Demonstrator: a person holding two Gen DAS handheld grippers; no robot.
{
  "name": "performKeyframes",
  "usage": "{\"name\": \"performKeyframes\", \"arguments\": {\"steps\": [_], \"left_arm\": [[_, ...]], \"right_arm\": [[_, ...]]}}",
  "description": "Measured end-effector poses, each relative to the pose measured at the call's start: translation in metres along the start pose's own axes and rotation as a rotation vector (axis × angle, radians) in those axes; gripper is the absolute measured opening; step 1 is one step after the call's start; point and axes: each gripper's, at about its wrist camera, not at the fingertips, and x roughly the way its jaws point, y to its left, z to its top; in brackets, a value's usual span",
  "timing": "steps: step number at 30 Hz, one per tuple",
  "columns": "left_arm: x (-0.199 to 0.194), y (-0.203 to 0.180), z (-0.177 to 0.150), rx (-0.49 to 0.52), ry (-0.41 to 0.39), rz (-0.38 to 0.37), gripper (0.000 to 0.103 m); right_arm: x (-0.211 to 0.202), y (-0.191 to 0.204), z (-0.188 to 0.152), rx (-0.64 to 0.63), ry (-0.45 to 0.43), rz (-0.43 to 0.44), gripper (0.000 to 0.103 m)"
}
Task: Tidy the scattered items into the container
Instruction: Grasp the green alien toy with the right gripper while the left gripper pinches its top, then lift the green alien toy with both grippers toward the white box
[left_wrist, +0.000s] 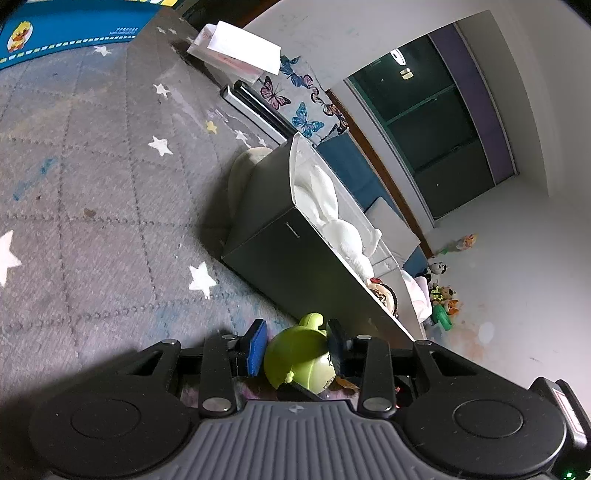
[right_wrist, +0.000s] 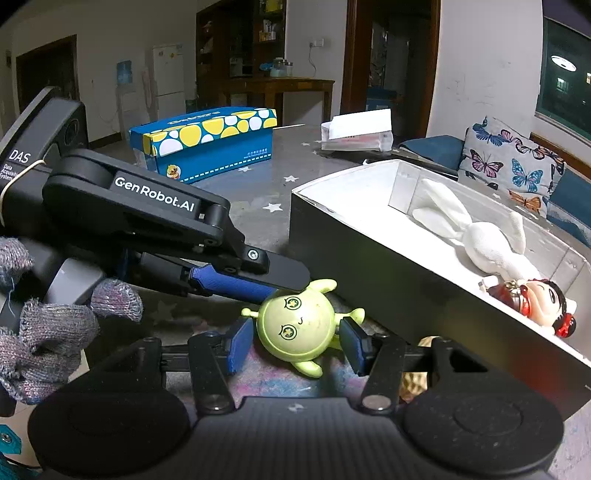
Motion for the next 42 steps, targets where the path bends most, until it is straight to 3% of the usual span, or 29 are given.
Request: {"name": "performKeyframes", "arguments": {"steps": [14, 26, 32, 42], "left_arm": [[0.002, -0.002, 0.002, 0.010, 0.026, -0.020, 0.038], [-0.008, -0.047, 0.013, 0.126, -0.008, -0.062, 0.038], [0.015, -0.074, 0.038, 0.170, -0.010, -0.088, 0.038], [0.076, -0.087, 0.075, 0.152, 0.033, -0.099, 0.038]], "right_arm": [[0.002, 0.000, -0.003, 0.020, -0.003, -0.009, 0.048], [-0.033, -0.008, 0.013, 0.011, -0.088, -0.036, 0.048], [-0.039, -0.033, 0.034, 0.013, -0.125, -0.085, 0.048], [-0.016, -0.090, 0.060, 0.052, -0.102, -0.122, 0.048]]}}
